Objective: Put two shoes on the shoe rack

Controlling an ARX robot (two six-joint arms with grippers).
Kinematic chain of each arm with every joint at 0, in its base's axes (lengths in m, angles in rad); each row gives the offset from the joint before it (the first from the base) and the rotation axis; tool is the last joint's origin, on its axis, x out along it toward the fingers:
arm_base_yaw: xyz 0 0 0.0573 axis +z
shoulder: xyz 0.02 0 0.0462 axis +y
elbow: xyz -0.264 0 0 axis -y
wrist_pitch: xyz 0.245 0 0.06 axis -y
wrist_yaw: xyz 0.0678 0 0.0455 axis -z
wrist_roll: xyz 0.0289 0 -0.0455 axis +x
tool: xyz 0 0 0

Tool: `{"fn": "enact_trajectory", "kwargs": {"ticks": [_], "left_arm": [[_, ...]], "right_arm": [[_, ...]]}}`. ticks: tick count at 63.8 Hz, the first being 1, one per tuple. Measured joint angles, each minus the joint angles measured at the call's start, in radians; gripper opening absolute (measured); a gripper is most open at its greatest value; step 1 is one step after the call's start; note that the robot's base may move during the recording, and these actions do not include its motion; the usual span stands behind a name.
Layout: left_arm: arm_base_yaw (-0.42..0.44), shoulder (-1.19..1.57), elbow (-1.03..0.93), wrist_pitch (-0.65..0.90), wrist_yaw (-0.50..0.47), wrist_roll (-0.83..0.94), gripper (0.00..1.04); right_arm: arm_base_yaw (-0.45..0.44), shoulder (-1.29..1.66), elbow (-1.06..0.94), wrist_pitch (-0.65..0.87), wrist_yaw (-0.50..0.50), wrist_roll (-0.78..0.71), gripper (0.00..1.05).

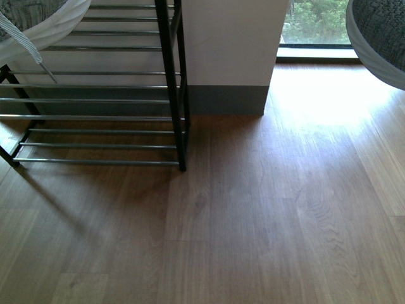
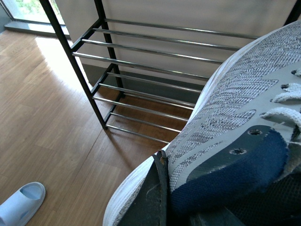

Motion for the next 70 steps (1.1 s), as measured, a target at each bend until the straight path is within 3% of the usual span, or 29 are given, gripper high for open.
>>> {"fn": "enact_trajectory", "kwargs": {"ticks": [70], "left_arm": [[0.006, -0.003, -0.002, 0.000, -0.021, 0.001, 0.02]], "right_arm": [[0.007, 0.000, 0.000, 0.000, -0.024, 0.000, 0.01]]}}
